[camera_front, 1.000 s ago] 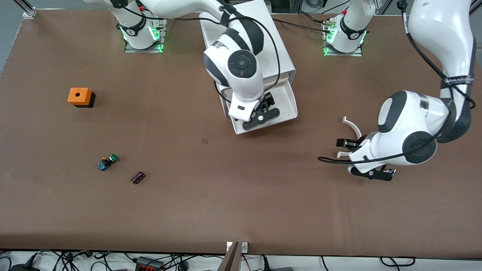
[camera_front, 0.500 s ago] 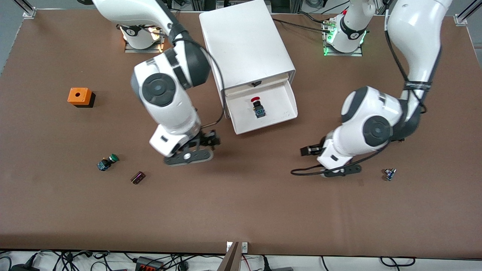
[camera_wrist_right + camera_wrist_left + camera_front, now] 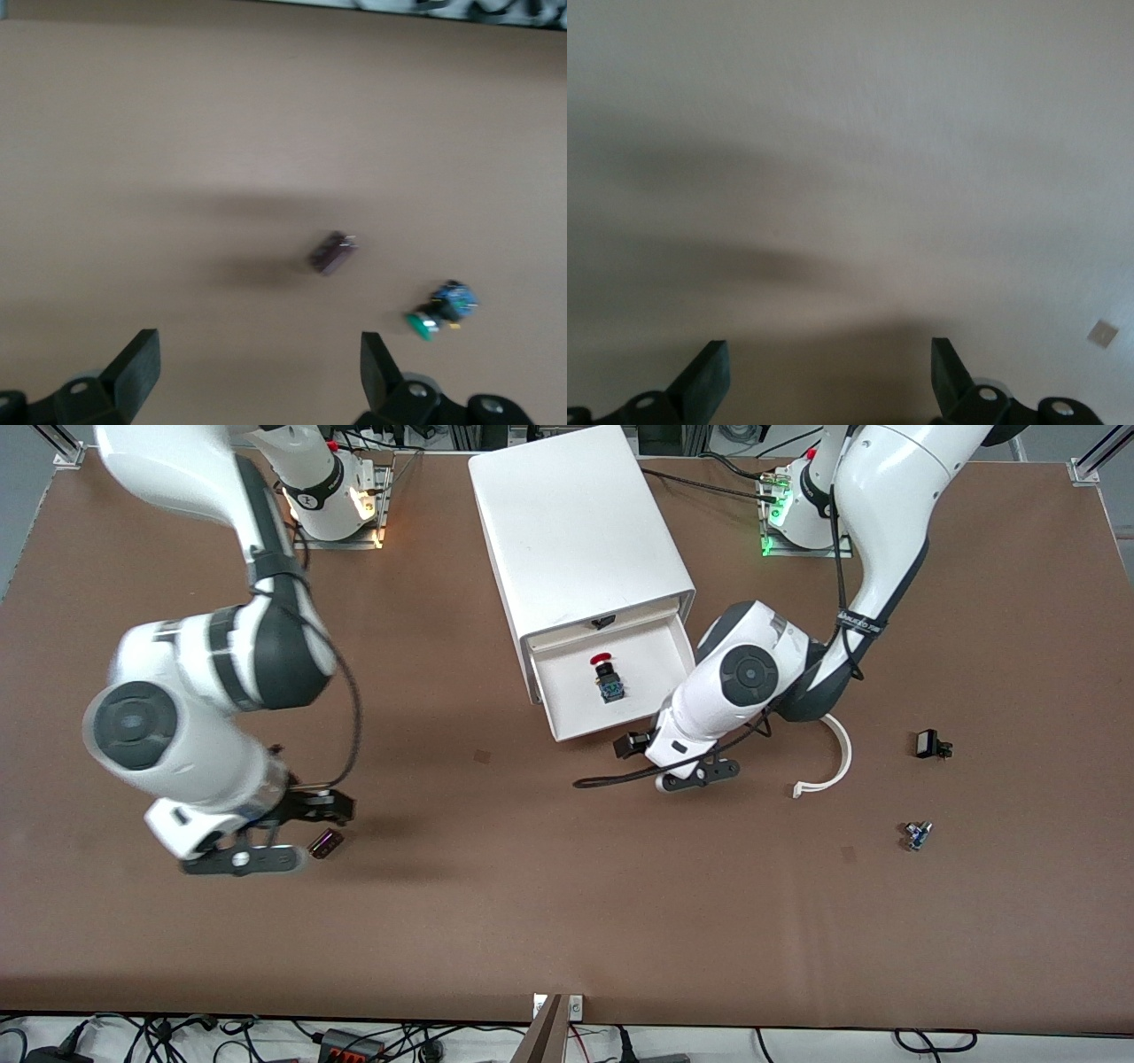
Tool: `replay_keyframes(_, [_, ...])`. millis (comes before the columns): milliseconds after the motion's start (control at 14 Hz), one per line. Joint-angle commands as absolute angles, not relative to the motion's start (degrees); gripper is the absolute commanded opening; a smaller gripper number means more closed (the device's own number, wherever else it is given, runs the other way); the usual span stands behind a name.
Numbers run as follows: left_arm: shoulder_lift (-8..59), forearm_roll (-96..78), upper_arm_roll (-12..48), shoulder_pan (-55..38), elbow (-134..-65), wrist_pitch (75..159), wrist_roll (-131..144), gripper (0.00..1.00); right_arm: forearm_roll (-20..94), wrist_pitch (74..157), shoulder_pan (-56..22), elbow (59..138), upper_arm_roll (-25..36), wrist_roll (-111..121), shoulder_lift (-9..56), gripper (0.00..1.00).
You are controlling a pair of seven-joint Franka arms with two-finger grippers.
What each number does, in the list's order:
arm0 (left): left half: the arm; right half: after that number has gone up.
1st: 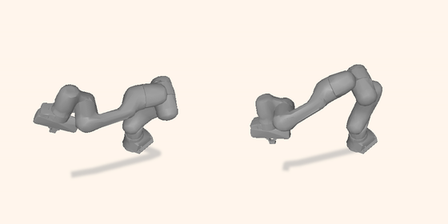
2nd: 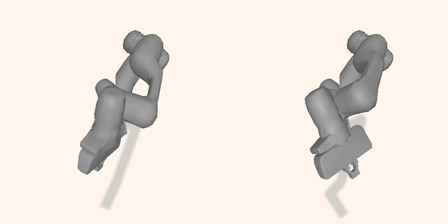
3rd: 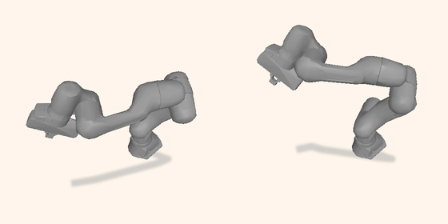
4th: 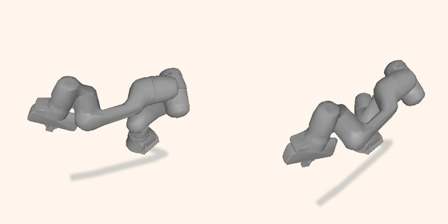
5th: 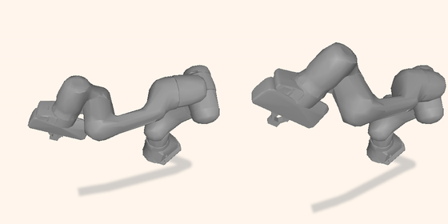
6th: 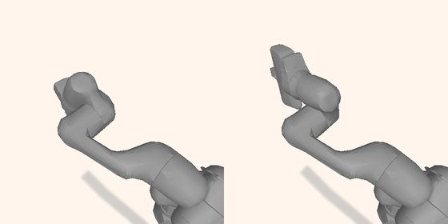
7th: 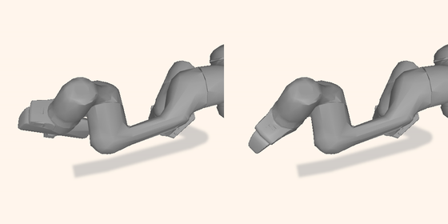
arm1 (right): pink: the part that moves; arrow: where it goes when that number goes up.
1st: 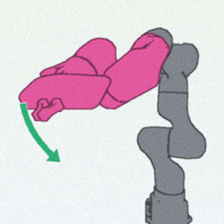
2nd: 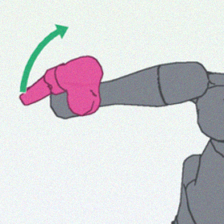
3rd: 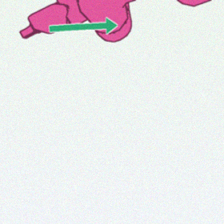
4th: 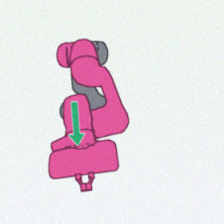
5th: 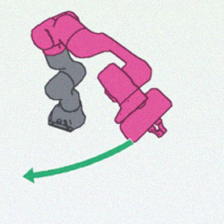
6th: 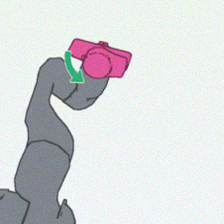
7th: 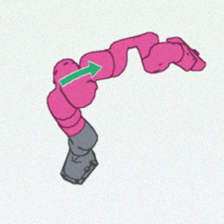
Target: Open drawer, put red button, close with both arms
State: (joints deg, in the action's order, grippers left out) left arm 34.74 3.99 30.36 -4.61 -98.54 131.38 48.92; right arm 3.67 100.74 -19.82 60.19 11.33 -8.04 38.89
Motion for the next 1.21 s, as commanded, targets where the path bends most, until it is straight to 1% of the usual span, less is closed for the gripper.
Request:
replay_keyframes(0, [33.58,4.04,33.83,-2.99,-99.76,126.94,49.83,1.00,4.13,97.22,-17.06,65.21,10.46,-6.77,32.36,1.00])
replay_keyframes(214, [33.66,2.82,36.55,-2.90,-98.88,118.24,49.83,1.00,4.22,92.65,-14.51,65.30,10.46,-5.46,29.54,1.00])
replay_keyframes(429, [33.75,0.09,36.83,-3.68,-98.96,112.87,50.36,1.00,4.13,90.70,-12.23,65.56,10.55,-3.95,27.43,1.00])
replay_keyframes(500, [33.75,0.09,37.09,-3.87,-99.05,112.16,51.75,1.00,4.04,90.62,-11.35,65.91,10.55,-3.61,26.20,1.00])
replay_keyframes(571, [33.92,0.00,38.57,-3.78,-99.05,111.28,53.42,1.00,3.96,90.53,-10.21,66.88,10.29,-3.52,24.97,1.00])
replay_keyframes(714, [34.10,0.00,39.37,-3.69,-99.14,110.13,54.40,1.00,3.87,90.70,-4.51,72.13,6.44,-2.82,20.06,1.00])
replay_keyframes(857, [34.28,-1.74,39.46,-3.78,-99.23,109.69,54.41,1.00,3.52,90.70,1.38,74.96,2.30,0.60,17.24,1.00])
replay_keyframes(1000, [34.72,-3.16,39.46,-3.95,-99.23,109.51,54.40,1.00,2.91,90.62,2.02,76.11,2.29,2.54,15.65,1.00])
replay_keyframes(1143, [34.72,-3.25,39.46,-3.96,-99.14,108.46,54.40,1.00,0.71,90.61,1.93,79.61,2.29,2.55,12.67,1.00])
